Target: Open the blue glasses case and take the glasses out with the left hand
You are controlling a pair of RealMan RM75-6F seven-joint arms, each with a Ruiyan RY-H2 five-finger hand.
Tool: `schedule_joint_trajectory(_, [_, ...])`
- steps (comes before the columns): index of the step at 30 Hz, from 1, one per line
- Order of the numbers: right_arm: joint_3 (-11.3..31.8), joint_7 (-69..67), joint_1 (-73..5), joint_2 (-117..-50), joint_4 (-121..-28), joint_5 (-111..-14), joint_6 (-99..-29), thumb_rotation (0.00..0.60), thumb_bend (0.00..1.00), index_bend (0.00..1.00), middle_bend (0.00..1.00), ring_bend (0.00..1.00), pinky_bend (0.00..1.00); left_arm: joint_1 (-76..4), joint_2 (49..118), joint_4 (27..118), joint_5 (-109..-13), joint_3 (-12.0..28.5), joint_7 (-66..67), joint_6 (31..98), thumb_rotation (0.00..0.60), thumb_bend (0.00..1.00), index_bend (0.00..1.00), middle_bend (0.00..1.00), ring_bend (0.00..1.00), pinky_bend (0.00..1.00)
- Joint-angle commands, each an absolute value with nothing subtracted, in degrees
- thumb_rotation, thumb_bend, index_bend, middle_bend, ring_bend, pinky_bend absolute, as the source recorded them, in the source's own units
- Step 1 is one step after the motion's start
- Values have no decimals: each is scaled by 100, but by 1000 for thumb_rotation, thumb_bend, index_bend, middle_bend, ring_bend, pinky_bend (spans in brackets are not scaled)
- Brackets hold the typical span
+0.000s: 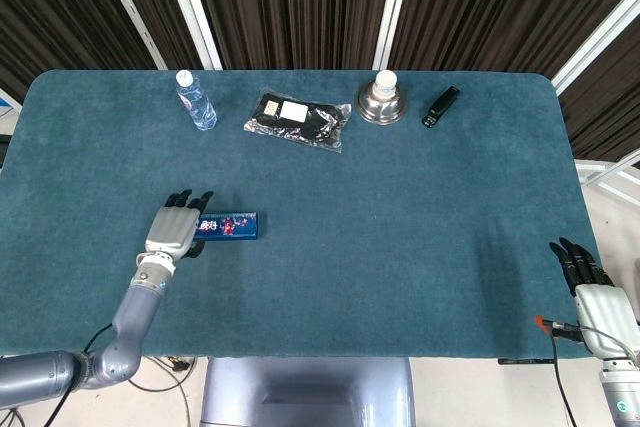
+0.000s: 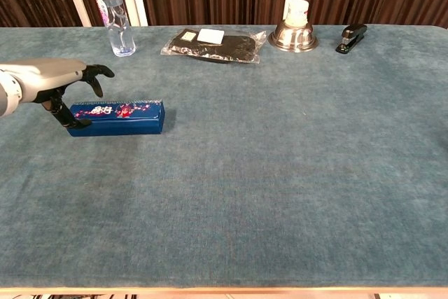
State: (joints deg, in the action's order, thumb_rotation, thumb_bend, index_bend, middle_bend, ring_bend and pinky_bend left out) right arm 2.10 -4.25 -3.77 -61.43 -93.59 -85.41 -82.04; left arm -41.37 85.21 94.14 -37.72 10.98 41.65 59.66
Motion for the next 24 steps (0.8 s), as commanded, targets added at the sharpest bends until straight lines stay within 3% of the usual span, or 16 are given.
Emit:
schedule_joint_trajectory(1, [211,-426,-379,-6144,-9362,-8541,-8200,600,117,0,0,0,212,-4181,8554,9373,-3725,1082,4165,5978,600,367,33,224,6,98])
schedule_joint_trajectory(24, [217,-407,-377,-6145,-9375,-8525,-8197,600,117,0,0,0,212,-4357,8703,9176,-3614,958,4046,6052,600,416,48,245,15,100])
